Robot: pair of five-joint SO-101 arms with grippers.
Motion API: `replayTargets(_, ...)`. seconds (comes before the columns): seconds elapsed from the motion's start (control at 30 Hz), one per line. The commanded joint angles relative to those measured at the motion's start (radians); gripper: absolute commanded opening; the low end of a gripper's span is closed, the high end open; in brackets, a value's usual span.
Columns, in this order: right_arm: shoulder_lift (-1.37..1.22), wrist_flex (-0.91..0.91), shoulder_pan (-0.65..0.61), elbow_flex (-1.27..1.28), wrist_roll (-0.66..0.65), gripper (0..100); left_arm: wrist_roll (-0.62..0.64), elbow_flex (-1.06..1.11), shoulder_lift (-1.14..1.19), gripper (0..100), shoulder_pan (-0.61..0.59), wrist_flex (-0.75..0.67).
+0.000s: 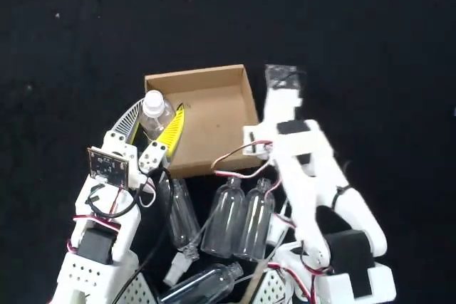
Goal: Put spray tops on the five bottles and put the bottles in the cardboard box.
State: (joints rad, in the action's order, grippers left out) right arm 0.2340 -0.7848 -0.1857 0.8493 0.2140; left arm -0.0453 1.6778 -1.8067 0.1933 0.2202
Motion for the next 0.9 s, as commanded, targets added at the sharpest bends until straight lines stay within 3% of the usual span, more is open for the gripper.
replayTargets(0.0,-0.024,0.074,-0.098,-0.013,0.008,5.3,0.008,0.022,-0.014,3,0.001,0.005)
replayTargets(0.1,-0.035,0.098,-0.097,-0.010,0.008,0.8,0.003,0.022,-0.014,3,0.001,0.005)
replayTargets(0.47,0.136,0.094,-0.087,0.070,0.006,1.1,0.003,0.022,-0.014,3,0.001,0.005)
replayTargets(0.73,0.143,0.095,0.123,0.116,0.006,1.0,0.003,0.022,-0.014,3,0.001,0.006)
replayTargets(0.87,0.143,0.091,0.101,0.124,0.006,1.1,0.003,0.022,-0.014,3,0.001,0.006)
